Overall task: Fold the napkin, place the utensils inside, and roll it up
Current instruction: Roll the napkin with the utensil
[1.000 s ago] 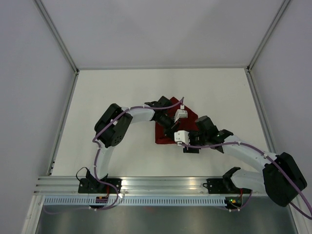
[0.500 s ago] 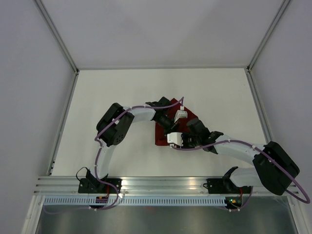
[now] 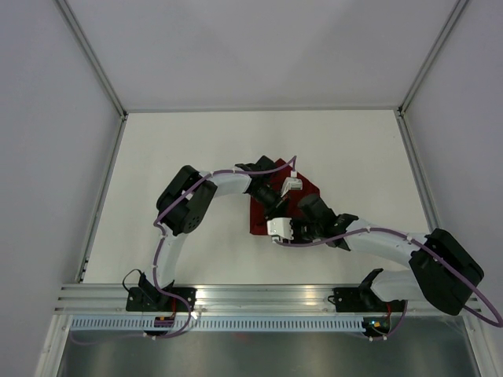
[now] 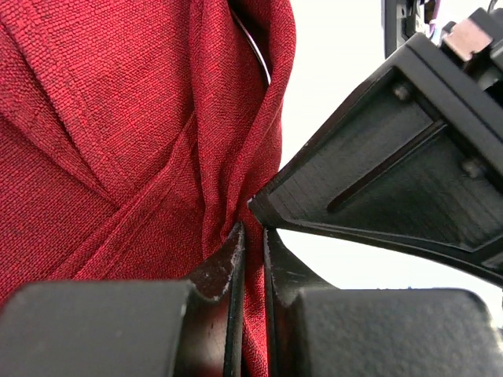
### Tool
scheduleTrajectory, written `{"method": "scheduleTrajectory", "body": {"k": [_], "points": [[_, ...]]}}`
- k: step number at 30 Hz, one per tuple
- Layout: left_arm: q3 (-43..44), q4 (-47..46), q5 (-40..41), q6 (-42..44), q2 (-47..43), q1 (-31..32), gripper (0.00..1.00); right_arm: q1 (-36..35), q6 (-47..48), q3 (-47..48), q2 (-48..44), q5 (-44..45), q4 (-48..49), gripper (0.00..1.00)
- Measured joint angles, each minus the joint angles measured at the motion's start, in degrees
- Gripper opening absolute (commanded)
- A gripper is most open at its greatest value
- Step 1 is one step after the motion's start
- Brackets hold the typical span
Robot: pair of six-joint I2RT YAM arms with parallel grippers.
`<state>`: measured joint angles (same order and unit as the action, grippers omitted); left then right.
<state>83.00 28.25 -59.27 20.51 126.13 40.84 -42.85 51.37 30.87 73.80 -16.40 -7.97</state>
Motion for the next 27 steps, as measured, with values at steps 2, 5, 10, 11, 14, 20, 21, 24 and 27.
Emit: {"method": "scheduleTrajectory", "body": {"k": [2, 5, 10, 11, 14, 20, 21, 24, 27], "points": [[0.00, 0.31, -0.04, 0.00, 0.04, 0.00, 0.02, -0.48, -0.17, 0.00, 0.44, 0.37, -0.09, 0.44], [0.09, 0.39, -0.09, 0.00, 0.07, 0.00, 0.02, -0.66, -0.17, 0.02, 2.64, 0.87, 0.31, 0.43], [0.09, 0.44, -0.13, 0.00, 0.11, -0.04, 0.02, -0.70, -0.28, 0.15, 3.69, 1.88, 1.31, 0.32], [0.09, 0.46, -0.13, 0.00, 0.13, -0.04, 0.02, -0.72, -0.28, 0.15, 3.80, 2.16, 1.53, 0.27], [0.09, 0.66, -0.22, 0.00, 0.15, -0.04, 0.05, -0.70, -0.61, 0.33, 3.93, 2.75, 1.99, 0.13], [0.07, 0.33, -0.17, -2.51, 0.15, -0.48, 0.21, -0.09, -1.27, 1.22, 4.42, 2.03, 1.01, 0.04], [-0.02, -0.02, -0.22, -3.26, 0.15, -0.63, 0.23, 0.31, -1.36, 1.62, 4.68, 1.44, 0.52, 0.01], [-1.57, -2.49, -0.37, -6.21, -0.59, -1.09, 0.26, 1.57, -1.66, 2.95, 5.73, -0.63, -1.03, 0.00], [-4.09, -6.38, -0.26, -9.44, -2.01, -2.12, 0.27, 3.43, -1.66, 5.33, 7.72, -3.54, -3.69, 0.01]]}}
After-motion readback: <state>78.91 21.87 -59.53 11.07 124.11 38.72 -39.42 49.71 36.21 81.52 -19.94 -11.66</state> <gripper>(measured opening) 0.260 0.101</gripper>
